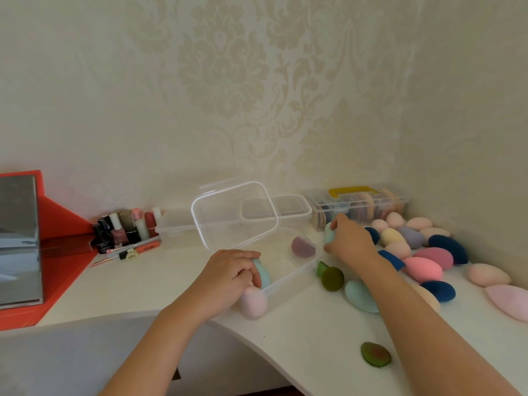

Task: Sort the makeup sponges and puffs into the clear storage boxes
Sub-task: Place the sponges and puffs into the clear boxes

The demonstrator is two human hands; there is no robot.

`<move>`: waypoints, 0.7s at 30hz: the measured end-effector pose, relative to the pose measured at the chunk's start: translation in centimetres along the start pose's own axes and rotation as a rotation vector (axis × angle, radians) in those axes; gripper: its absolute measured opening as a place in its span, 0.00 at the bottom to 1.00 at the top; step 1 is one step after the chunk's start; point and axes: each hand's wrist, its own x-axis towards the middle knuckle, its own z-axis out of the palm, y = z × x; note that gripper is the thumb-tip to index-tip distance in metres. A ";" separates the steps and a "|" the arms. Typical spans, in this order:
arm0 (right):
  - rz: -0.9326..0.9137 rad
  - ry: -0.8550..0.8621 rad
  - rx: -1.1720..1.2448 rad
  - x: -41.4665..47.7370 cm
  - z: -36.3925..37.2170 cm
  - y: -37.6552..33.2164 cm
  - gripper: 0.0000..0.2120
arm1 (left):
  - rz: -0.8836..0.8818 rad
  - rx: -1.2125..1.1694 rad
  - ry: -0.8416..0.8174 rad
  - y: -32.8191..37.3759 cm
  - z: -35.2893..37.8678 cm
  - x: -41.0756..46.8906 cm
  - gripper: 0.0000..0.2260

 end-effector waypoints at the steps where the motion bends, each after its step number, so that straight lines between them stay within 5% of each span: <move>1: -0.011 -0.004 0.075 -0.1 -0.4 -0.2 0.24 | -0.003 -0.004 0.001 0.0 0.0 0.0 0.16; 7: -0.249 -0.038 0.438 -2.6 -3.0 -2.8 0.20 | -0.007 -0.002 0.000 0.1 0.0 0.0 0.16; 11: -0.387 -0.218 0.600 -4.1 -3.0 -4.3 0.18 | 0.008 0.019 0.007 0.1 0.0 0.0 0.15; 15: -0.510 -0.552 0.599 -4.7 -2.3 -4.7 0.15 | 0.042 0.037 0.005 0.1 -0.1 0.2 0.14; 21: -0.482 -0.703 0.498 -4.4 -1.6 -4.9 0.13 | 0.018 0.041 -0.013 -0.3 0.1 0.4 0.15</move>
